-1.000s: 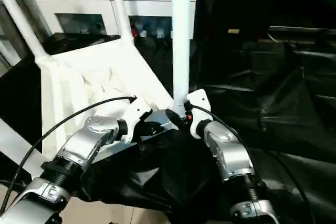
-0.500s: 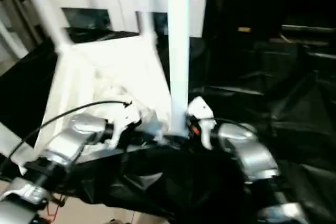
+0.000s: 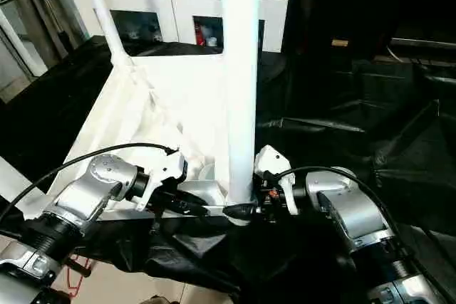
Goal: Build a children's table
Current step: Rotate leg to tighten
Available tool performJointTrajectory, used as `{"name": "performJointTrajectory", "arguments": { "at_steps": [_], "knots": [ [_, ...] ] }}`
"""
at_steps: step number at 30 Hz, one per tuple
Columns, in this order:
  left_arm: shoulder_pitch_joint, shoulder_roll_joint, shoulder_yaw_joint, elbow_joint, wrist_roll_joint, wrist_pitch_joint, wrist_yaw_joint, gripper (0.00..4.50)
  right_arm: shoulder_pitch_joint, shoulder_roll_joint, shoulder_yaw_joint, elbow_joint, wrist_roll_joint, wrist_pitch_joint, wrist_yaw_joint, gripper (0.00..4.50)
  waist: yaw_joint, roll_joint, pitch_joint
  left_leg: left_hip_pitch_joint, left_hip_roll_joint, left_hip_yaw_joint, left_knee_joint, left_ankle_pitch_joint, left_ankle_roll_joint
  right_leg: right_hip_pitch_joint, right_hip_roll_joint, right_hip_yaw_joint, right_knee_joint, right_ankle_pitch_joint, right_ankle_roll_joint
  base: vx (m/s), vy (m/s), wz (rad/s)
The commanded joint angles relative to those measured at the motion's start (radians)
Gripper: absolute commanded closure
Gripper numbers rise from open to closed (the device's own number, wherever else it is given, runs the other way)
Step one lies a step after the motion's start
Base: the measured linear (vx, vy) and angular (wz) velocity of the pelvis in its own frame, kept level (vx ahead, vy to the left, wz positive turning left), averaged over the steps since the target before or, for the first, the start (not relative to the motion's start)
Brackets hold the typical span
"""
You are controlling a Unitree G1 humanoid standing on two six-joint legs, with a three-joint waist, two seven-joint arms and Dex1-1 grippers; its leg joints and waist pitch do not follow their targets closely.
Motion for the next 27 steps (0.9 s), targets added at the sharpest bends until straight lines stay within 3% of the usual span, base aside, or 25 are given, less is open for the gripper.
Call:
{"name": "performJointTrajectory", "arguments": {
  "at_steps": [1,3,4,6,8,9,11,12,13,14,15,17,18,23,24,25,26,27],
  "knots": [
    [-0.017,-0.008,-0.004,-0.018,-0.027,-0.008,-0.019,4.5,0.013,0.006,0.03,-0.026,0.008,0.016,0.021,1.69,-0.006,-0.014,-0.061,0.02,0.006,0.012,-0.067,-0.219,0.062,0.043,0.003,0.009,-0.056,-0.116,-0.265,0.0,0.0,0.0],
    [-0.016,-0.009,0.0,-0.015,-0.025,-0.007,-0.01,4.5,0.02,0.01,0.031,-0.031,0.009,0.017,0.014,1.75,-0.007,-0.013,-0.06,0.019,0.005,0.011,-0.068,-0.215,0.064,0.045,0.004,0.008,-0.056,-0.109,-0.266,0.0,0.0,0.0],
    [-0.015,-0.008,0.003,-0.013,-0.024,-0.006,-0.005,4.5,0.024,0.012,0.03,-0.034,0.009,0.017,0.009,1.79,-0.006,-0.007,-0.06,0.02,0.006,0.011,-0.068,-0.223,0.062,0.043,0.003,0.008,-0.056,-0.114,-0.267,0.0,0.0,0.0],
    [-0.014,-0.012,0.008,-0.007,-0.019,-0.004,0.014,4.5,0.033,0.027,0.023,-0.033,0.006,0.011,-0.018,1.83,-0.007,-0.01,-0.06,0.02,0.005,0.011,-0.069,-0.235,0.055,0.044,0.003,0.008,-0.058,-0.117,-0.265,0.0,0.0,0.0],
    [-0.02,-0.032,0.027,0.01,-0.013,0.004,0.068,4.5,0.036,0.074,0.0,0.007,-0.018,-0.026,-0.111,1.83,-0.008,-0.004,-0.059,0.02,0.004,0.01,-0.07,-0.25,0.048,0.042,0.003,0.008,-0.06,-0.13,-0.263,0.0,0.0,0.0],
    [-0.024,-0.051,0.045,0.016,-0.02,0.013,0.102,4.5,0.029,0.109,-0.018,0.041,-0.033,-0.031,-0.183,1.84,-0.012,-0.007,-0.057,0.02,0.004,0.01,-0.074,-0.277,0.037,0.042,0.002,0.008,-0.063,-0.163,-0.258,0.0,0.0,0.0],
    [-0.033,-0.092,0.078,0.022,-0.035,0.044,0.168,4.5,0.007,0.175,-0.055,0.108,-0.056,-0.025,-0.326,1.84,-0.021,-0.004,-0.053,0.02,0.0,0.009,-0.078,-0.319,0.012,0.038,0.001,0.006,-0.069,-0.23,-0.242,0.0,0.0,0.0],
    [-0.038,-0.117,0.089,0.026,-0.033,0.057,0.214,4.5,-0.007,0.21,-0.073,0.144,-0.069,-0.026,-0.403,1.85,-0.032,-0.007,-0.051,0.018,-0.003,0.006,-0.082,-0.343,-0.004,0.042,0.001,0.004,-0.073,-0.282,-0.224,0.0,0.0,0.0],
    [-0.04,-0.13,0.095,0.028,-0.03,0.064,0.241,4.5,-0.015,0.231,-0.084,0.163,-0.076,-0.027,-0.449,1.85,-0.044,0.002,-0.049,0.018,-0.004,0.001,-0.086,-0.367,-0.019,0.041,0.0,0.002,-0.075,-0.334,-0.205,0.0,0.0,0.0],
    [-0.04,-0.13,0.095,0.028,-0.03,0.064,0.241,4.5,-0.015,0.231,-0.084,0.163,-0.076,-0.027,-0.449,1.86,-0.052,-0.001,-0.047,0.018,-0.004,0.0,-0.087,-0.384,-0.022,0.04,0.001,0.0,-0.08,-0.359,-0.195,0.0,0.0,0.0],
    [-0.042,-0.159,0.089,0.04,-0.012,0.068,0.289,4.5,-0.026,0.272,-0.095,0.185,-0.085,-0.002,-0.525,1.86,-0.06,-0.002,-0.048,0.016,-0.006,-0.003,-0.088,-0.393,-0.021,0.043,0.001,-0.001,-0.084,-0.377,-0.177,0.0,0.0,0.0],
    [-0.05,-0.199,0.091,0.061,0.002,0.079,0.357,4.5,-0.037,0.317,-0.097,0.204,-0.097,0.02,-0.596,1.86,-0.07,0.006,-0.046,0.019,-0.007,-0.002,-0.087,-0.405,-0.019,0.036,0.004,0.0,-0.088,-0.385,-0.171,0.0,0.0,0.0],
    [-0.055,-0.217,0.093,0.07,0.007,0.083,0.388,4.5,-0.04,0.337,-0.097,0.212,-0.105,0.023,-0.625,1.86,-0.074,0.001,-0.047,0.021,-0.008,-0.001,-0.085,-0.41,-0.015,0.035,0.005,-0.001,-0.092,-0.391,-0.171,0.0,0.0,0.0],
    [-0.066,-0.279,0.095,0.087,0.022,0.09,0.463,4.5,-0.056,0.418,-0.094,0.245,-0.141,-0.004,-0.716,1.86,-0.077,0.003,-0.049,0.016,-0.01,0.002,-0.084,-0.371,0.009,0.034,0.005,-0.001,-0.097,-0.411,-0.157,0.0,0.0,0.0],
    [-0.066,-0.279,0.095,0.087,0.022,0.09,0.463,4.5,-0.056,0.418,-0.094,0.245,-0.141,-0.004,-0.716,1.16,-0.077,0.003,-0.049,0.015,-0.01,0.002,-0.084,-0.373,0.01,0.034,0.004,-0.001,-0.098,-0.416,-0.155,0.0,0.0,0.0],
    [-0.065,-0.281,0.092,0.081,0.024,0.093,0.465,4.5,-0.056,0.427,-0.092,0.246,-0.128,-0.009,-0.709,1.16,-0.077,0.003,-0.05,0.015,-0.01,0.001,-0.084,-0.376,0.014,0.033,0.005,-0.001,-0.098,-0.418,-0.152,0.0,0.0,0.0],
    [-0.063,-0.274,0.089,0.078,0.025,0.089,0.456,4.5,-0.056,0.425,-0.092,0.242,-0.121,-0.002,-0.7,1.16,-0.078,-0.004,-0.05,0.014,-0.009,0.002,-0.084,-0.372,0.016,0.033,0.006,-0.001,-0.099,-0.414,-0.152,0.0,0.0,0.0],
    [-0.062,-0.268,0.087,0.075,0.026,0.086,0.448,4.5,-0.057,0.421,-0.092,0.237,-0.118,0.002,-0.692,0.96,-0.076,0.003,-0.051,0.014,-0.008,0.001,-0.086,-0.369,0.017,0.033,0.005,0.0,-0.097,-0.406,-0.154,0.0,0.0,0.0]
  ]
}}
